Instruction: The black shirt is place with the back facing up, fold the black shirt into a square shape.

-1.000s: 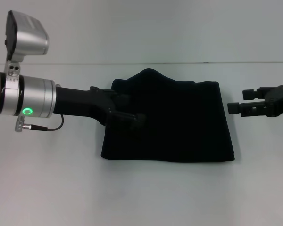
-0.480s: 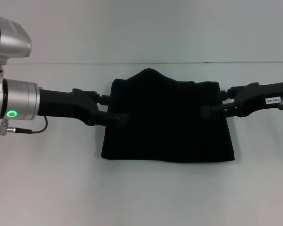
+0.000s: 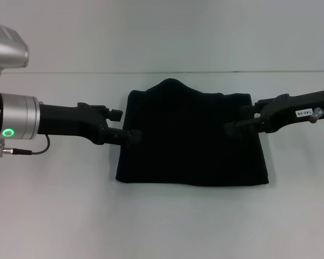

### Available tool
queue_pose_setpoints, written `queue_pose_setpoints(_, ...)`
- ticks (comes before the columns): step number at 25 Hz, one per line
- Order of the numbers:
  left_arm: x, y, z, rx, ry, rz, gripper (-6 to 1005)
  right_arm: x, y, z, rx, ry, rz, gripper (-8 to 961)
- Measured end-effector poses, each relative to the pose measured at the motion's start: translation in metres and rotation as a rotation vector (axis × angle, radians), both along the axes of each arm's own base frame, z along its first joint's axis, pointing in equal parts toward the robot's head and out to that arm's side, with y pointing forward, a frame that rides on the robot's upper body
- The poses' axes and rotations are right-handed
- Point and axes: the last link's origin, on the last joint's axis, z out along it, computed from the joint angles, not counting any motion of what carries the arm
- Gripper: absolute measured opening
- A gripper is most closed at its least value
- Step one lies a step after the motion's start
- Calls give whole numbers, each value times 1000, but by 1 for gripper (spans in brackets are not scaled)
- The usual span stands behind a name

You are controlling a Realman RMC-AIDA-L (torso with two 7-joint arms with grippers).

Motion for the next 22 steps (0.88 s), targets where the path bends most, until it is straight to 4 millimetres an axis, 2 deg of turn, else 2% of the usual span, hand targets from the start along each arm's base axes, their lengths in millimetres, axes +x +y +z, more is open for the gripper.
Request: queue_pose_setpoints(22,5,4,-1,-1,7,-15,884,0,1,0,1,-4,0,902)
